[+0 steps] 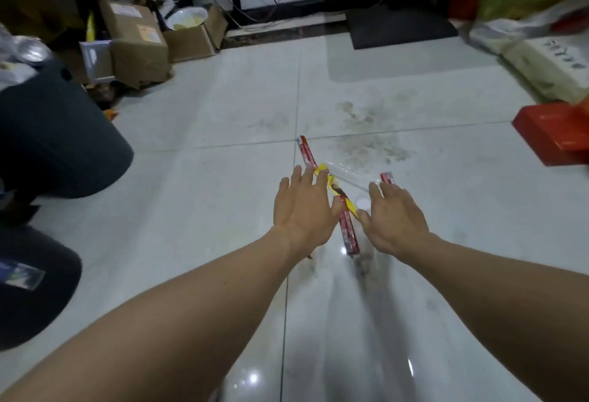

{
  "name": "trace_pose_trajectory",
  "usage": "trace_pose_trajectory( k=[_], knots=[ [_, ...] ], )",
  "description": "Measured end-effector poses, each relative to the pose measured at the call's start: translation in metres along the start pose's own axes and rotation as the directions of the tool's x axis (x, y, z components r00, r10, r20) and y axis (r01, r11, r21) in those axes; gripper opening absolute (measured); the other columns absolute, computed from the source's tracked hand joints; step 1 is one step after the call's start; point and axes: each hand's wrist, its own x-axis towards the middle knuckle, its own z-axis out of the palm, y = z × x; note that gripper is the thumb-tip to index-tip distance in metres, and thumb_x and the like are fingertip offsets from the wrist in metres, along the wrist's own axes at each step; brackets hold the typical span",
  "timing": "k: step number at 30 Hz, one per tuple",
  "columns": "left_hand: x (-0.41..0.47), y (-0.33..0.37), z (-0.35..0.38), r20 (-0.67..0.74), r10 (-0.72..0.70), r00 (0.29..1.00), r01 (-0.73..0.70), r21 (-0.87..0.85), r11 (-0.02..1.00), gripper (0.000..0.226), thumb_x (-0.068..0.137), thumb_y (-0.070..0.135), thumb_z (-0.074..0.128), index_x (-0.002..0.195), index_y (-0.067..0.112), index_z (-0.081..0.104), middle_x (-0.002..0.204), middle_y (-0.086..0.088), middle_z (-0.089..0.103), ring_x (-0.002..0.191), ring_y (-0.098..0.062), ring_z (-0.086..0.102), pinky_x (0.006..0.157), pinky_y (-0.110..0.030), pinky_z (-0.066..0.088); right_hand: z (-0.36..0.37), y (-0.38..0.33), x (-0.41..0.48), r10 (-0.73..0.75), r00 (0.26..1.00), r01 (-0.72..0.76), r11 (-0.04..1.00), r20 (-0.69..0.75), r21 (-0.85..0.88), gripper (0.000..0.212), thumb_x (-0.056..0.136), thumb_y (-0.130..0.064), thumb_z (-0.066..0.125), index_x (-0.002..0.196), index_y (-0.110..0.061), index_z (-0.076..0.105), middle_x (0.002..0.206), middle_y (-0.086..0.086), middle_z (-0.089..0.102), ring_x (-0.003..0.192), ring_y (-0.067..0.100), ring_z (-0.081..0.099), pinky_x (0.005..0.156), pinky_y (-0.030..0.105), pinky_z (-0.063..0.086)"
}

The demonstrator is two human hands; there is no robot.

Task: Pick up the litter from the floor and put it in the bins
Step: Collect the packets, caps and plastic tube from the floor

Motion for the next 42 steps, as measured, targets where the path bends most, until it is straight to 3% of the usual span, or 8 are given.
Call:
trace_pose_trajectory(
  k=[5,10,20,25,28,34,38,42],
  knots=[
    [0.012,0.006,0.017,0.077,-0.016,0.997,0.013,0.044,0.999,0.062,0.1,0.047,0.027,0.152,0.015,0.02,0.159,-0.009,0.019,0.148,-0.028,0.012,0.117,-0.042,0.017,0.015,0.022,0.003,0.04,0.999,-0.042,0.998,0.02,0.057,0.06,0.1,-0.038,0.037,0.149,-0.007,0.023,0.148,0.012,0.037,0.135,0.029,0.034,0.112,0.037,0.025],
    [0.028,0.013,0.04,0.091,-0.026,0.996,0.029,-0.027,0.999,0.061,0.101,0.046,0.027,0.153,0.017,0.015,0.161,-0.007,0.015,0.148,-0.026,0.01,0.117,-0.04,0.016,0.024,0.048,0.009,0.156,0.988,-0.155,0.975,0.007,0.16,0.043,0.097,-0.032,0.044,0.133,-0.008,0.042,0.124,0.011,0.054,0.115,0.03,0.048,0.087,0.035,0.04],
    [0.061,0.012,0.077,0.097,0.082,0.992,-0.072,-0.103,0.992,0.061,0.1,0.045,0.035,0.152,0.019,0.018,0.161,-0.006,0.015,0.148,-0.026,0.012,0.116,-0.039,0.019,0.055,0.061,0.049,0.384,0.922,-0.381,0.878,0.051,0.291,0.026,0.093,-0.027,0.053,0.11,-0.008,0.053,0.108,0.013,0.058,0.103,0.033,0.053,0.075,0.036,0.04],
    [0.073,-0.002,0.089,0.11,0.104,0.988,-0.092,-0.11,0.99,0.06,0.1,0.047,0.033,0.153,0.023,0.017,0.161,-0.004,0.015,0.148,-0.024,0.012,0.117,-0.039,0.019,0.067,0.052,0.065,0.472,0.881,-0.455,0.829,0.032,0.324,0.022,0.088,-0.015,0.053,0.109,-0.007,0.057,0.108,0.013,0.055,0.109,0.032,0.047,0.075,0.035,0.041],
    [0.08,-0.008,0.095,0.114,0.135,0.984,-0.124,-0.102,0.987,0.061,0.1,0.047,0.033,0.153,0.023,0.017,0.161,-0.004,0.016,0.147,-0.024,0.013,0.117,-0.04,0.019,0.072,0.052,0.07,0.511,0.86,-0.479,0.794,0.017,0.375,0.014,0.086,-0.008,0.053,0.1,-0.007,0.058,0.103,0.012,0.056,0.103,0.033,0.05,0.069,0.031,0.037],
    [0.09,-0.004,0.1,0.114,0.189,0.975,-0.176,-0.121,0.977,0.06,0.1,0.043,0.037,0.152,0.021,0.019,0.16,-0.005,0.019,0.147,-0.023,0.013,0.115,-0.039,0.021,0.069,0.056,0.071,0.668,0.741,-0.574,0.579,0.068,0.579,0.02,0.082,-0.006,0.059,0.097,-0.013,0.069,0.093,0.01,0.067,0.08,0.03,0.058,0.066,0.028,0.043],
    [0.094,0.004,0.1,0.129,0.249,0.96,-0.228,-0.156,0.961,0.06,0.099,0.039,0.042,0.152,0.019,0.022,0.158,-0.005,0.024,0.145,-0.021,0.017,0.113,-0.036,0.023,0.063,0.059,0.068,0.733,0.671,-0.555,0.392,0.115,0.734,0.01,0.081,-0.008,0.068,0.086,-0.015,0.074,0.087,0.01,0.07,0.081,0.03,0.065,0.072,0.031,0.055],
    [0.1,0.014,0.098,0.124,0.291,0.948,-0.257,-0.235,0.937,0.058,0.097,0.035,0.051,0.148,0.017,0.031,0.147,-0.005,0.042,0.136,-0.025,0.031,0.107,-0.037,0.032,0.056,0.06,0.064,0.766,0.627,-0.487,0.24,0.144,0.84,0.014,0.081,-0.009,0.073,0.094,-0.013,0.076,0.085,0.004,0.07,0.076,0.018,0.064,0.067,0.019,0.046]
  ],
)
